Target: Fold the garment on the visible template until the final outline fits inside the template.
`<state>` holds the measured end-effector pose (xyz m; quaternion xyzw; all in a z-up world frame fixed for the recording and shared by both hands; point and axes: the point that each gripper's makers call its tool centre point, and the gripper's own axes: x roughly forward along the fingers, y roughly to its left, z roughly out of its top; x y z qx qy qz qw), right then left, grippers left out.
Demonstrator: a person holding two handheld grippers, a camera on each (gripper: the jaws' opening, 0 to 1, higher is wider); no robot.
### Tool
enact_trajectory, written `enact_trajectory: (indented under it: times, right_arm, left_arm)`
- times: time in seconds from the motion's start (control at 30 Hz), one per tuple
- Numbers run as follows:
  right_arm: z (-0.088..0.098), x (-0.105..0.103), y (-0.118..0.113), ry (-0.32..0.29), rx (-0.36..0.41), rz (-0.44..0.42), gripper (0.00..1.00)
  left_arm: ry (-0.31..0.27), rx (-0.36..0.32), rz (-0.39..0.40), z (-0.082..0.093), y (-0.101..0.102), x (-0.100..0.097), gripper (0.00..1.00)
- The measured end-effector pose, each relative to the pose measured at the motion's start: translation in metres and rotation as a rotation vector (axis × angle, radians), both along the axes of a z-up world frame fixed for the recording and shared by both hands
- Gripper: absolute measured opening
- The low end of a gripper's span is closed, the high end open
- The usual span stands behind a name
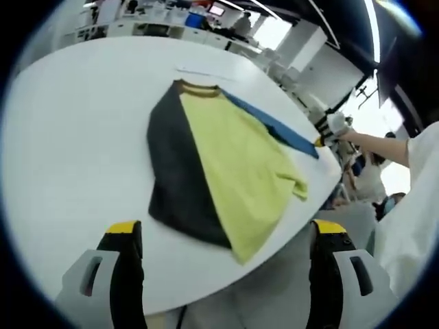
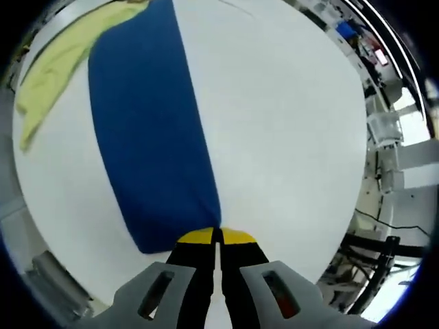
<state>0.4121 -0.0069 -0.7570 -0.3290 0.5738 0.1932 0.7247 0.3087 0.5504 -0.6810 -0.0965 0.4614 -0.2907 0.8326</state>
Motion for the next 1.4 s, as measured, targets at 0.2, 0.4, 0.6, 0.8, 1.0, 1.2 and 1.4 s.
enact_trajectory:
  times: [0.2, 0.4, 0.6, 0.8, 1.0, 1.2, 1.4]
  right_arm:
    - [0.000, 0.008, -0.006, -0.007, -0.001, -0.006, 0.02]
    - [0.000, 0.015, -0.011, -0.013, -0.006, -0.007, 0.02]
    - [-0.001, 0.020, -0.015, -0.011, -0.013, -0.005, 0.02]
    - [-0.001, 0.024, -0.018, -0.015, -0.020, 0.001, 0.02]
    - [-0.001, 0.030, -0.021, -0.022, -0.025, -0.001, 0.02]
    - [-0.002, 0.034, -0.023, -0.022, -0.030, 0.003, 0.02]
    - [-0.002, 0.039, -0.025, -0.027, -0.036, 0.006, 0.02]
  left_arm:
    - [0.010, 0.005, -0.001, -0.003, 0.000, 0.002, 0.98]
    - [0.016, 0.006, -0.008, -0.005, -0.003, 0.004, 0.98]
    - [0.019, 0.009, -0.012, -0.005, -0.003, 0.006, 0.98]
    - [0.018, 0.013, -0.014, -0.004, -0.003, 0.008, 0.98]
    - [0.021, 0.014, -0.020, -0.005, -0.006, 0.010, 0.98]
    - [0.025, 0.018, -0.023, -0.006, -0.006, 0.011, 0.98]
    - [0.031, 0.028, -0.030, -0.008, -0.006, 0.011, 0.98]
